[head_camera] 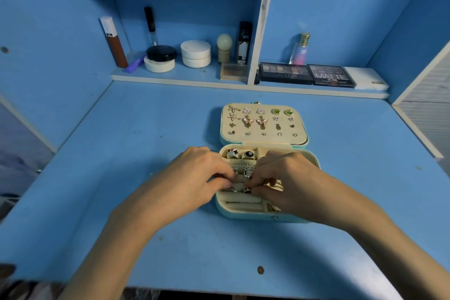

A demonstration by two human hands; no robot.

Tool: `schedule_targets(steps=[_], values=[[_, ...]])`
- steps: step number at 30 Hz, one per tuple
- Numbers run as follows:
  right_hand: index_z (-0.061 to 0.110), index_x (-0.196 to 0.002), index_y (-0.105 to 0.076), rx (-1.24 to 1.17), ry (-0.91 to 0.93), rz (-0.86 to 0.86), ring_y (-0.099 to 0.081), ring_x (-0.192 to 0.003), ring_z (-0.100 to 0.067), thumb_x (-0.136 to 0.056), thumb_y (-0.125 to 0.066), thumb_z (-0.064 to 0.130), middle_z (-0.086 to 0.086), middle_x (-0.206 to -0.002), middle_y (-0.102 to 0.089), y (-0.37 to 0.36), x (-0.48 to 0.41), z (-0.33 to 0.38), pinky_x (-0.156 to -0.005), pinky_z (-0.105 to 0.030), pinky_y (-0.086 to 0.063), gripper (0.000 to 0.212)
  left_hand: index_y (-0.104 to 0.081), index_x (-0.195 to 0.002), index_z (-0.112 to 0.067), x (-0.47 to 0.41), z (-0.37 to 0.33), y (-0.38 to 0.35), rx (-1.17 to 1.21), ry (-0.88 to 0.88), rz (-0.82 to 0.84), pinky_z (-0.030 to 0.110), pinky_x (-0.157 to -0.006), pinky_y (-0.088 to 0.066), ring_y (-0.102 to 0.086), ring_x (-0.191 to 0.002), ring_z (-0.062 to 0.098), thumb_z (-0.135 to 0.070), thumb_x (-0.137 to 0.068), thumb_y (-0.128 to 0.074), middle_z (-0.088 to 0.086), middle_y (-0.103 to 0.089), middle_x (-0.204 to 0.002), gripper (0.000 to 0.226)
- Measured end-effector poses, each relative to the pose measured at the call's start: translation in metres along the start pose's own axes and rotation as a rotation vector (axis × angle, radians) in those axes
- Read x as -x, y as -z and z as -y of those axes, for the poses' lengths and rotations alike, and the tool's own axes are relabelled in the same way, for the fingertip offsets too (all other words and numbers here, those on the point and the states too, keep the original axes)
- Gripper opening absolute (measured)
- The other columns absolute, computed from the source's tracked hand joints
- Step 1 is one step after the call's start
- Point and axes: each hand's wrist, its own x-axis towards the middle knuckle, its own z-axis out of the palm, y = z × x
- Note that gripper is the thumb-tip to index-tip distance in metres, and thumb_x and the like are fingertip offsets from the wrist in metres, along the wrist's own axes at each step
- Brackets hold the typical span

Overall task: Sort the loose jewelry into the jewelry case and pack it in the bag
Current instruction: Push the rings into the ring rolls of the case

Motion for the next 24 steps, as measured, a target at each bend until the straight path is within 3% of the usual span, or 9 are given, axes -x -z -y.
schedule_targets(steps=[3, 6, 13, 24], values=[[0.02, -0.086, -0.076, -0.014, -0.008, -0.038, -0.045, -0.072, 0.001, -0.08, -0.063, 0.023, 0.008, -0.079, -0.066, 0.001, 0.001, 0.001, -0.072, -0.002, -0.033, 0.015, -0.075, -0.096, -0.028, 0.002, 0.001, 0.001, 0.012, 0.014, 0.002, 0.01, -0.073, -0.031, -0.042, -0.078, -0.003, -0.03, -0.089, -0.065, -0.018, -0.058, -0.084, 0.013], [0.022, -0.08, -0.075, -0.036, -0.039, -0.078, -0.047, -0.073, -0.001, -0.076, -0.062, 0.028, 0.008, -0.076, -0.063, -0.004, 0.002, 0.002, -0.073, -0.002, -0.032, 0.015, -0.075, -0.093, -0.028, 0.001, 0.002, -0.002, 0.004, 0.023, -0.003, 0.011, -0.074, -0.03, -0.039, -0.081, -0.006, -0.032, -0.088, -0.065, -0.016, -0.054, -0.086, 0.011], [0.018, -0.081, -0.076, -0.09, -0.126, -0.12, -0.045, -0.077, 0.007, -0.08, -0.072, 0.019, 0.018, -0.072, -0.047, -0.009, 0.007, 0.004, -0.071, -0.006, -0.033, 0.003, -0.071, -0.088, -0.033, 0.004, 0.0, -0.006, -0.035, 0.055, -0.058, 0.018, -0.086, -0.034, -0.033, -0.091, -0.003, -0.037, -0.089, -0.063, -0.017, -0.051, -0.093, 0.01], [0.02, -0.08, -0.076, -0.105, -0.107, -0.157, -0.046, -0.076, 0.012, -0.076, -0.06, 0.03, 0.02, -0.065, -0.046, -0.009, 0.007, 0.001, -0.069, -0.002, -0.032, 0.02, -0.073, -0.1, -0.031, 0.007, -0.016, -0.013, -0.083, -0.043, -0.096, 0.016, -0.088, -0.034, -0.033, -0.1, 0.001, -0.04, -0.091, -0.057, -0.017, -0.048, -0.097, 0.021]])
